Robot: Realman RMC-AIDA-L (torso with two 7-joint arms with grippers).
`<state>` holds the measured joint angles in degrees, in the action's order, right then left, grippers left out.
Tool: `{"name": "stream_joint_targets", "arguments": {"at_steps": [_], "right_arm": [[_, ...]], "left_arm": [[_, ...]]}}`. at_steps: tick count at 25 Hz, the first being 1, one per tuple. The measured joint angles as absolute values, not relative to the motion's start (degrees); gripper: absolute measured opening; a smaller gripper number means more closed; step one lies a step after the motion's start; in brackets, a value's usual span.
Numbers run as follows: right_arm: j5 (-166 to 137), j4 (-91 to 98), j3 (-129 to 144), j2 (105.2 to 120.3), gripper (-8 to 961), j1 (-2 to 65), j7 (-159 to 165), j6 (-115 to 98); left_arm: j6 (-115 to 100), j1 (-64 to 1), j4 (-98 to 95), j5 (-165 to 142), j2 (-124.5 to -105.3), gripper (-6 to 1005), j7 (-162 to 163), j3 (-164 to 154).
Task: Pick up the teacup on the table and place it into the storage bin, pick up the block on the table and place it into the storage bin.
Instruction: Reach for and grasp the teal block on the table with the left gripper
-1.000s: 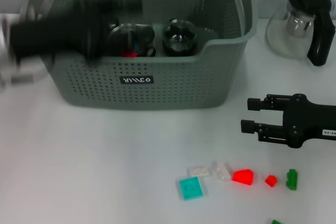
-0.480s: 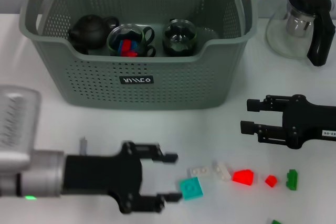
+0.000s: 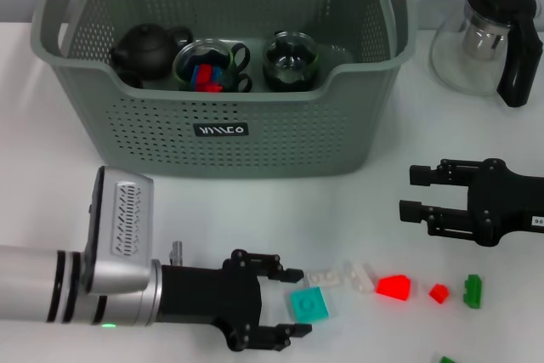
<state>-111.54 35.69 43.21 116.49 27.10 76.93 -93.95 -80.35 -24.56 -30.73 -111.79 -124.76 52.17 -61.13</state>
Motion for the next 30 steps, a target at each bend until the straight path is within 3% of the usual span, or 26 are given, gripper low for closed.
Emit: {"name": "stream_joint_targets", "arguments": {"at_steps": [30], "right_arm": [[-111.53, 35.68, 43.06, 116.54, 652, 27.23, 76.95, -93.52]], "left_arm": [[-74.1, -26.21, -26.4, -107.68, -124.81, 649, 46.49, -62.87]]}}
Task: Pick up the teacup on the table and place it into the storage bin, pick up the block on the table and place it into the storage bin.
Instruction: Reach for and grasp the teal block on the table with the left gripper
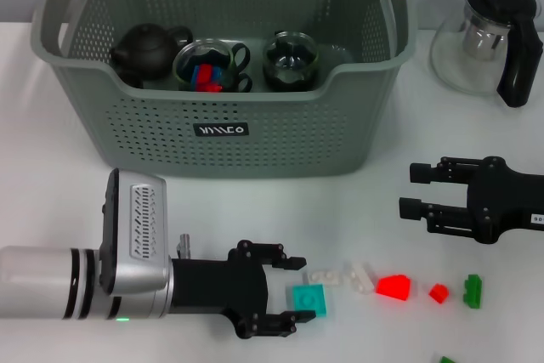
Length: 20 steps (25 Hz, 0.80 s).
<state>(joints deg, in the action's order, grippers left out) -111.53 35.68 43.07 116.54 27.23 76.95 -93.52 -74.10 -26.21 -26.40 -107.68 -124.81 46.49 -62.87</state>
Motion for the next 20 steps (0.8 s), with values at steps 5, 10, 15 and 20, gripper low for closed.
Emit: {"name": "stream_joint_targets", "arguments": {"at_steps": [5, 10, 15, 20], "right_arm": [[-111.53, 35.68, 43.06, 116.54, 652, 27.25, 76.96, -93.61], [-111.53, 35.69, 43.12, 116.54, 652, 27.27, 76.82, -93.62], [-111.53, 35.68, 43.2, 116.54, 652, 27.33, 76.77, -93.51], [-111.53, 35.68, 43.1, 116.54, 652, 27.2, 76.71, -93.51]], "left_arm": [[-74.64, -26.19, -26.3, -107.66, -124.81, 648, 46.49, -63.19], [-74.25, -26.19, -26.23, -107.66, -124.81, 647, 46.49, -64.55], [-73.54, -26.33, -26.01, -107.66, -124.81, 646, 46.49, -65.31], [-73.52, -26.43, -26.12, -107.66, -124.81, 646, 46.87, -65.27]]}}
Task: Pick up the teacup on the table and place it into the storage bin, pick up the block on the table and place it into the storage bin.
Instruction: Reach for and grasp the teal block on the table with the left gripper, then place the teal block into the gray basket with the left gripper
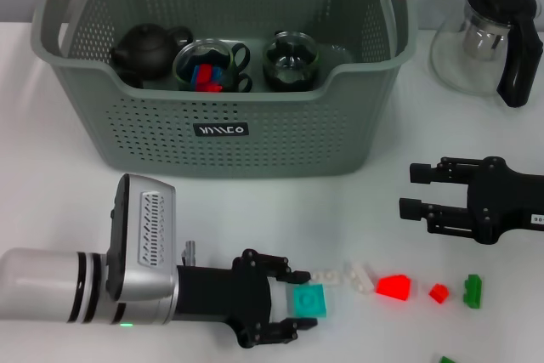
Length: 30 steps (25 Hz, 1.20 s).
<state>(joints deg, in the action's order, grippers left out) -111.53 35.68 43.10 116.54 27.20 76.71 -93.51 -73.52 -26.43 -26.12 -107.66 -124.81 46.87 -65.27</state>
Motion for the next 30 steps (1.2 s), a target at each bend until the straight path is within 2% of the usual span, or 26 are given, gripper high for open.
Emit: {"name": "stream_joint_targets", "arguments": {"at_steps": [4, 7, 12, 17, 21, 23, 30], "right_arm": [[-111.53, 35.68, 43.07, 116.55, 651, 27.23, 76.68, -93.51], [-111.53, 35.68, 43.06, 116.54, 651, 27.33, 76.71, -93.51], [-111.53, 35.68, 43.06, 116.54, 651, 27.39, 76.87, -93.51], [-111.53, 35.68, 43.06, 116.45, 651, 27.43, 76.94, -93.54], [-111.53, 35.68, 43.06, 116.45, 651, 27.62, 76.95, -93.62], [-111.53, 35.68, 43.06, 116.45, 651, 27.76, 76.96, -93.63], [-111.53, 35.68, 43.26, 116.47, 651, 27.99, 76.98, -93.78]], "left_arm": [[-72.97, -26.71, -26.03, -107.68, -124.81, 645, 46.94, -65.29], [-72.89, -26.78, -26.11, -107.68, -124.79, 436, 46.95, -65.3], [-74.37, -26.75, -26.92, -107.71, -124.54, 386, 48.63, -64.93], [-85.24, -25.8, -31.4, -108.08, -123.43, 402, 53.82, -58.77], [-101.89, -26.34, -32.93, -107.92, -121.18, 415, 55.19, -46.88], [-110.63, -28.56, -33.66, -107.3, -119.4, 422, 57.99, -38.39], [-112.51, -35.29, -40.01, -99.71, -116.19, 445, 68.52, -30.11]]}}
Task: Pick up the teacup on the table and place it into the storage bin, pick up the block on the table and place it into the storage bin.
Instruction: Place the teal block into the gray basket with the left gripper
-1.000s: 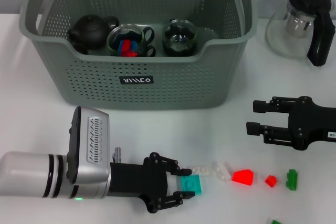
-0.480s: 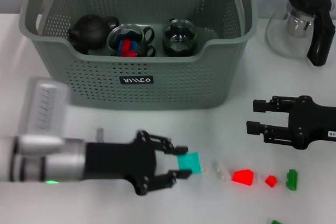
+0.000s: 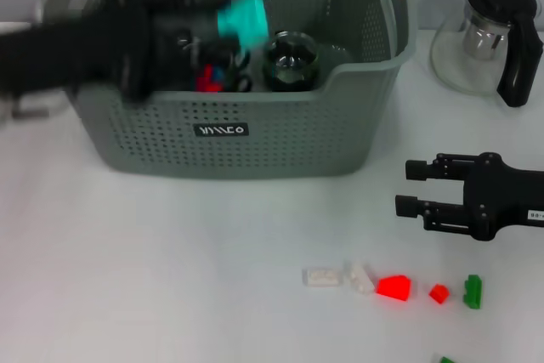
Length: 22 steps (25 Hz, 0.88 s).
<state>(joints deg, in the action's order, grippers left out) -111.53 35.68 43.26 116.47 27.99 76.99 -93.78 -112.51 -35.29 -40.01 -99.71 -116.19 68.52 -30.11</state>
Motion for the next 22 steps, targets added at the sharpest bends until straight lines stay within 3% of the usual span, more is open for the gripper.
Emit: {"name": "stream_joint_targets", "arguments": {"at_steps": [6, 11, 22], "right_arm": [[-111.54, 35.68, 43.51, 116.53, 651, 28.02, 76.99, -93.94], [-111.54, 35.68, 43.21, 116.54, 653, 27.9, 76.99, -93.97], [-111.53, 35.68, 43.08, 116.63, 653, 28.52, 76.87, -93.35]], "left_arm": [[-92.25, -40.88, -54.78, -103.26, -115.17, 464, 88.68, -34.74], [-76.93, -43.89, -59.1, -120.37, -113.25, 480, 105.57, -45.33], [-70.59, -46.46, -56.63, -139.84, -116.98, 516, 110.44, -51.43]]}}
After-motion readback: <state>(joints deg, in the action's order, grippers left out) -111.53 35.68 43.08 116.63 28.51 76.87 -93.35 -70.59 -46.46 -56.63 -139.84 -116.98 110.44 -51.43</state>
